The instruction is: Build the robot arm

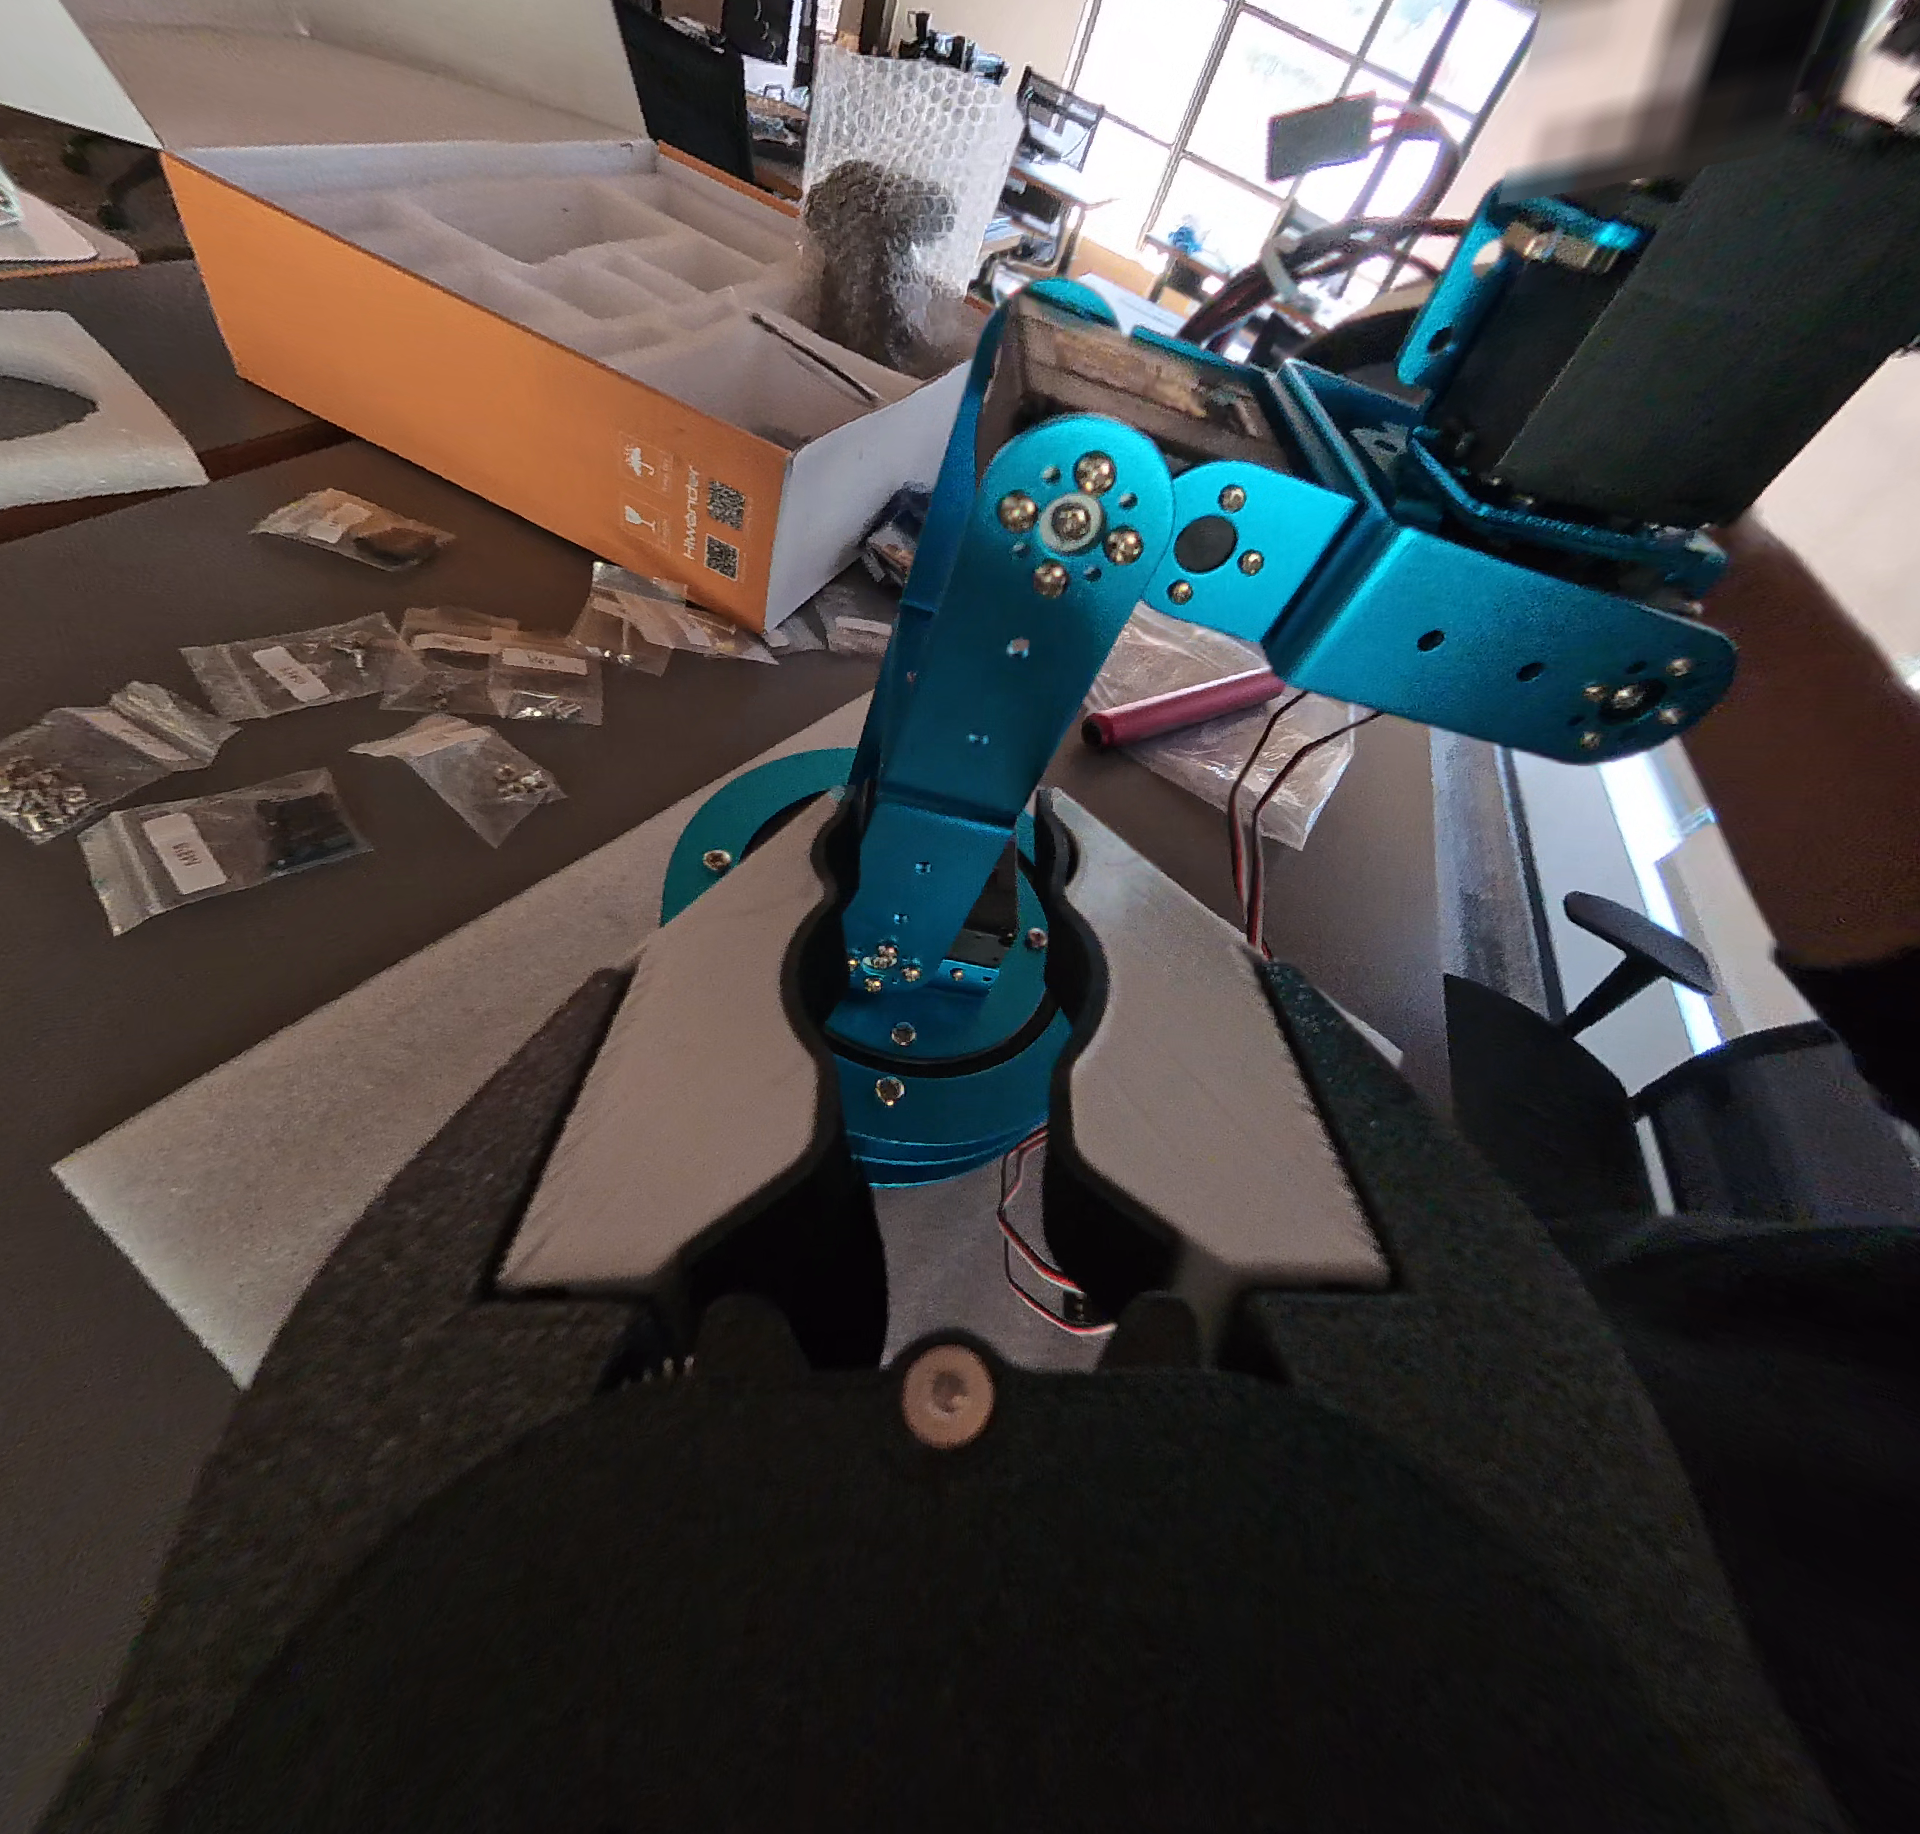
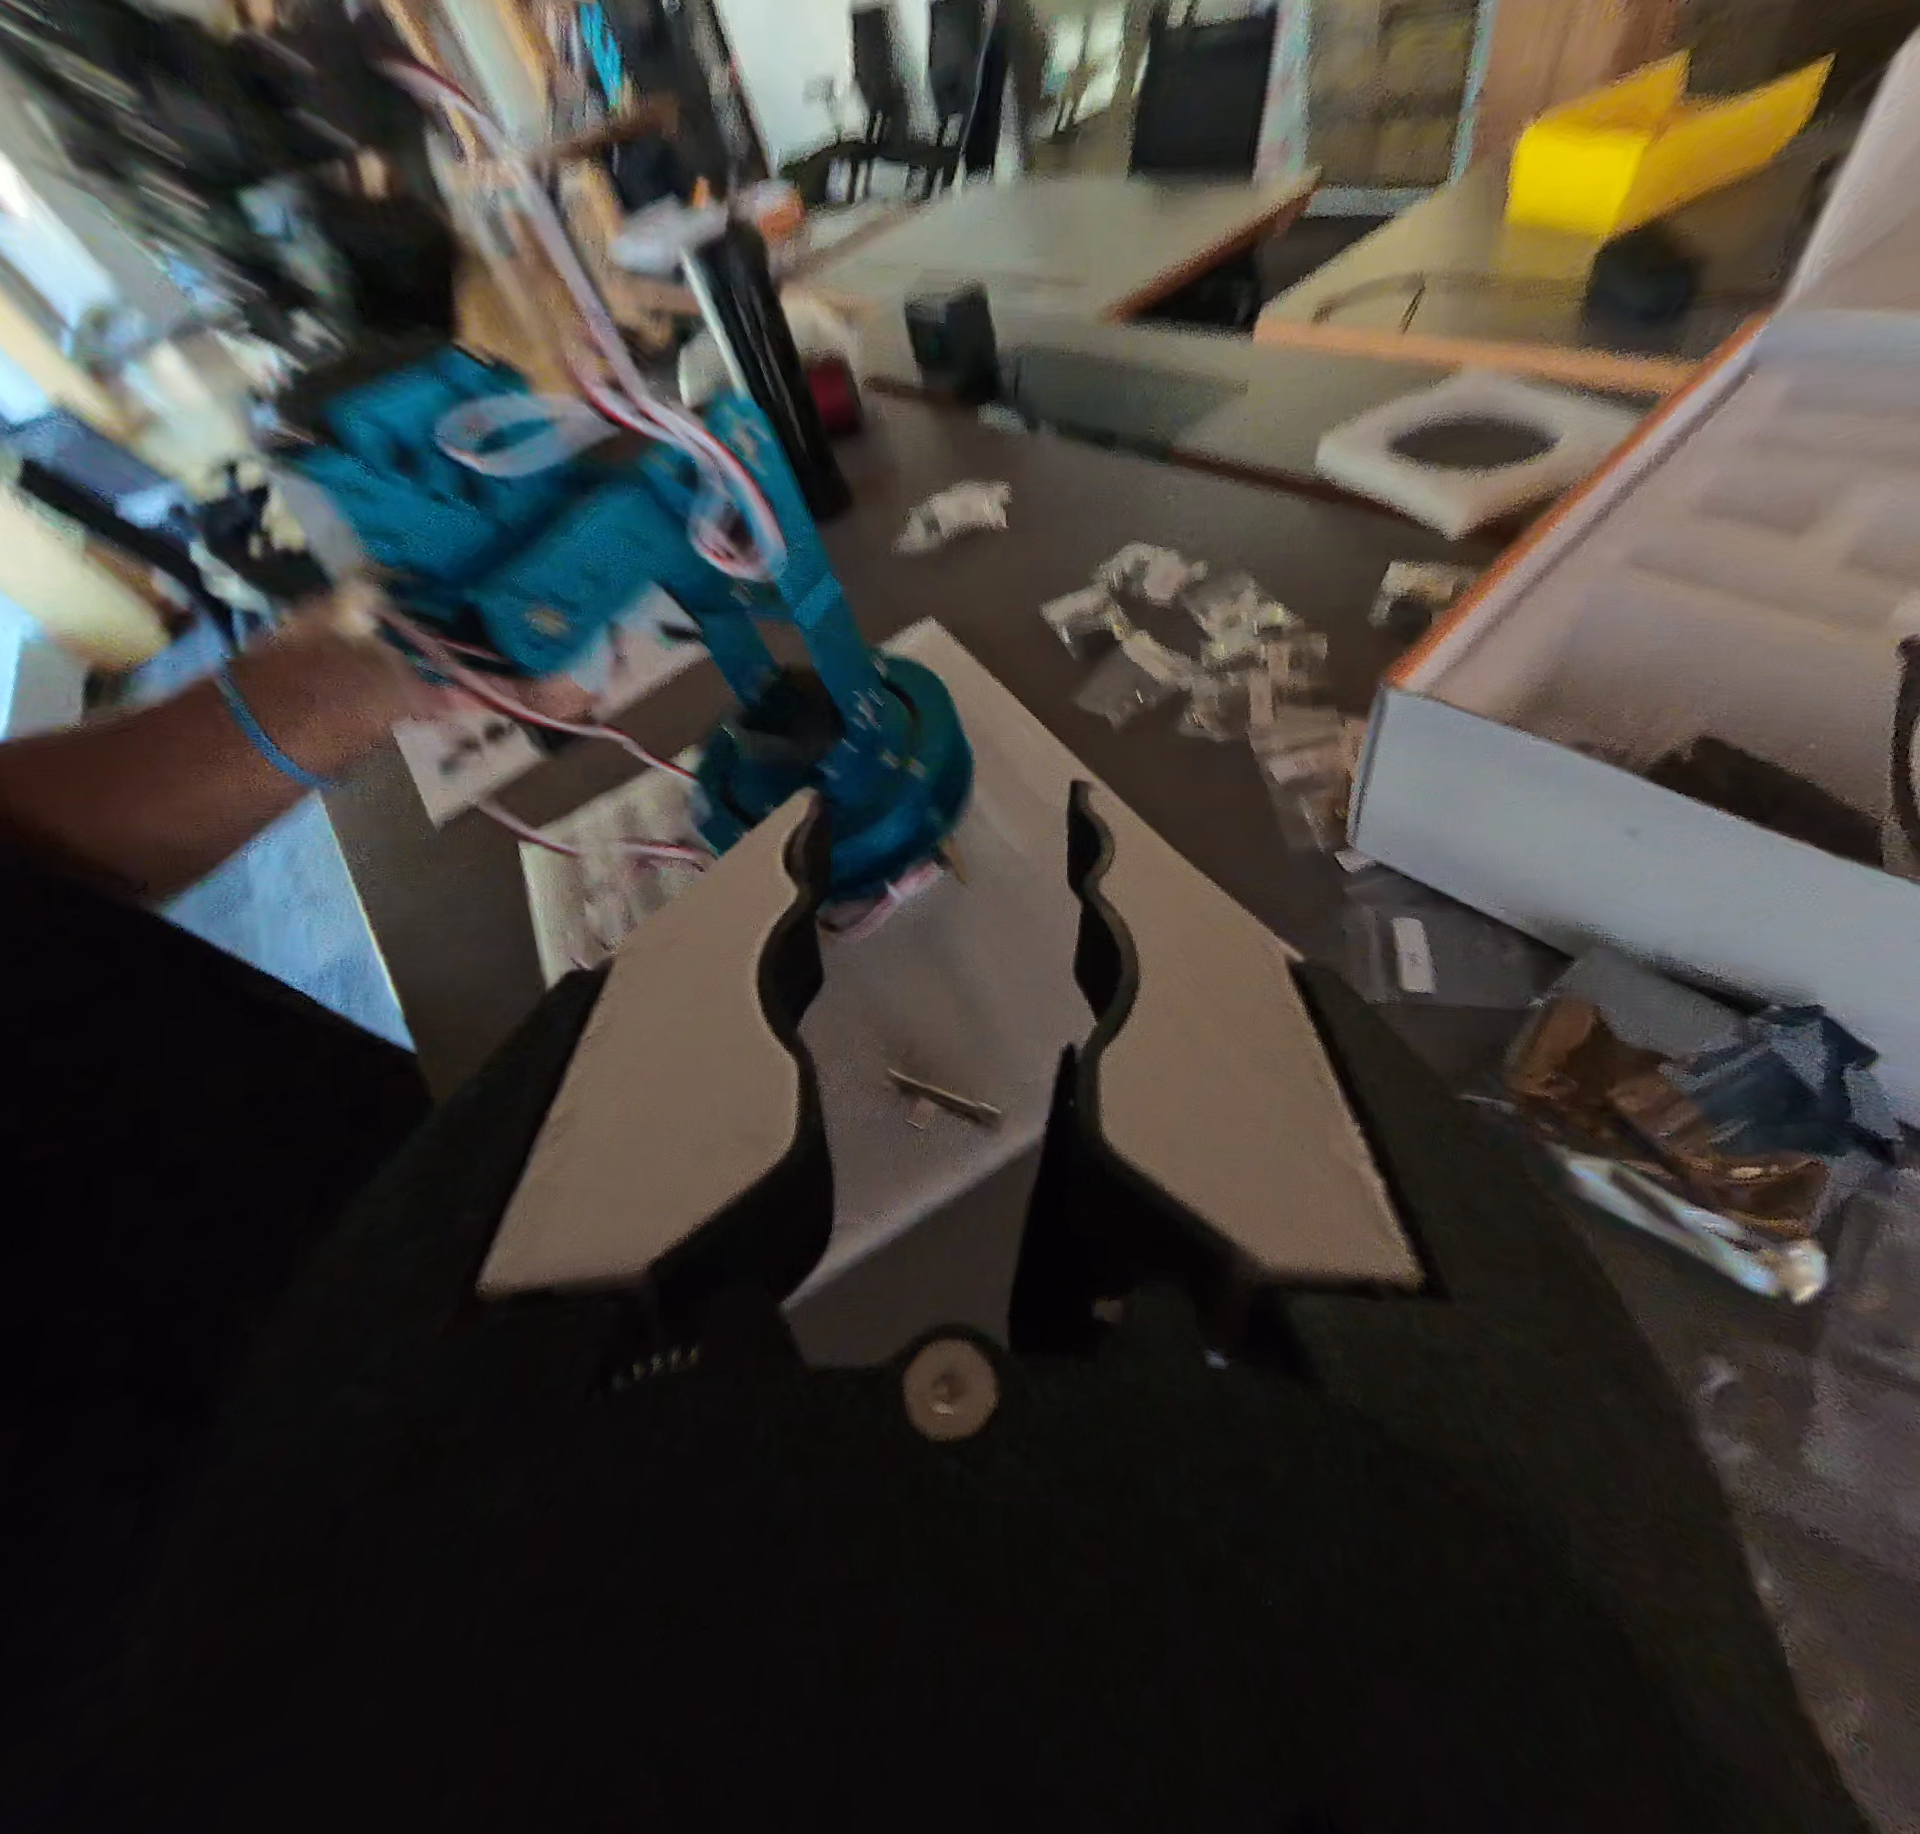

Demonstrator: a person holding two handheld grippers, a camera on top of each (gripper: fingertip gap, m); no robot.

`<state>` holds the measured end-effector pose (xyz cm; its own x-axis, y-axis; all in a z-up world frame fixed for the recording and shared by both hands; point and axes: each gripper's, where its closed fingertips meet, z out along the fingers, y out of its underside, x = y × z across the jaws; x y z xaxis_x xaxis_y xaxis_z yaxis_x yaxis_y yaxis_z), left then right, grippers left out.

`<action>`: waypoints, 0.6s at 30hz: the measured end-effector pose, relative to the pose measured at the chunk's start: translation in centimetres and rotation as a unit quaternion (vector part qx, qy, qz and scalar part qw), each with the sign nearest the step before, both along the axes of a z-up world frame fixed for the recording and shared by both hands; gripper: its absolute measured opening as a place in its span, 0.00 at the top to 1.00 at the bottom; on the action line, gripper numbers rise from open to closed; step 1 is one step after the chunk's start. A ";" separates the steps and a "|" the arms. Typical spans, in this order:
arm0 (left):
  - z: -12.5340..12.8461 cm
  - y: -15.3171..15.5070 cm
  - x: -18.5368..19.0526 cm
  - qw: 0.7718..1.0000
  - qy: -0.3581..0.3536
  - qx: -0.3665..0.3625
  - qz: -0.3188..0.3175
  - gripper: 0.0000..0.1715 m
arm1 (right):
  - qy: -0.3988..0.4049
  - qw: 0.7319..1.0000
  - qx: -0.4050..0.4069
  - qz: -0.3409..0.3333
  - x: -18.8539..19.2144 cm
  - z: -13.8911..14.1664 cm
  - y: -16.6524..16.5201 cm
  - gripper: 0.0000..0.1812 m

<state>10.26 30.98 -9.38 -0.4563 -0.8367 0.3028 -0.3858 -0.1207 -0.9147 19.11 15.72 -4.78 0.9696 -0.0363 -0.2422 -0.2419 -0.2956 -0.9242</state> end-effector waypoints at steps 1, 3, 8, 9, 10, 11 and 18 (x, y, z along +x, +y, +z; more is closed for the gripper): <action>0.1 0.0 -0.1 1.000 -0.001 -0.006 -0.003 0.79 | -0.001 1.000 0.025 -0.014 -2.0 1.7 -0.3 0.73; 0.0 0.2 -0.2 1.000 0.002 -0.010 -0.008 0.76 | -0.014 0.998 0.047 -0.046 -6.0 3.6 0.6 0.68; 0.2 1.0 -0.2 1.000 -0.016 0.015 -0.018 0.73 | -0.050 0.978 0.087 -0.183 -11.4 4.0 5.5 0.65; 0.1 0.9 -0.1 0.999 -0.017 0.022 -0.024 0.73 | -0.078 0.970 0.089 -0.210 -11.5 4.1 6.0 0.67; 0.0 0.8 0.1 0.999 -0.018 0.030 -0.032 0.74 | -0.098 0.963 0.089 -0.234 -11.6 4.3 6.3 0.70; -0.2 0.6 0.2 0.998 -0.019 0.037 -0.039 0.74 | -0.105 0.959 0.093 -0.245 -11.8 4.7 6.6 0.70; -0.1 -0.7 1.0 0.997 -0.041 0.045 -0.049 0.82 | -0.094 0.953 0.105 -0.267 -11.7 5.7 7.9 0.79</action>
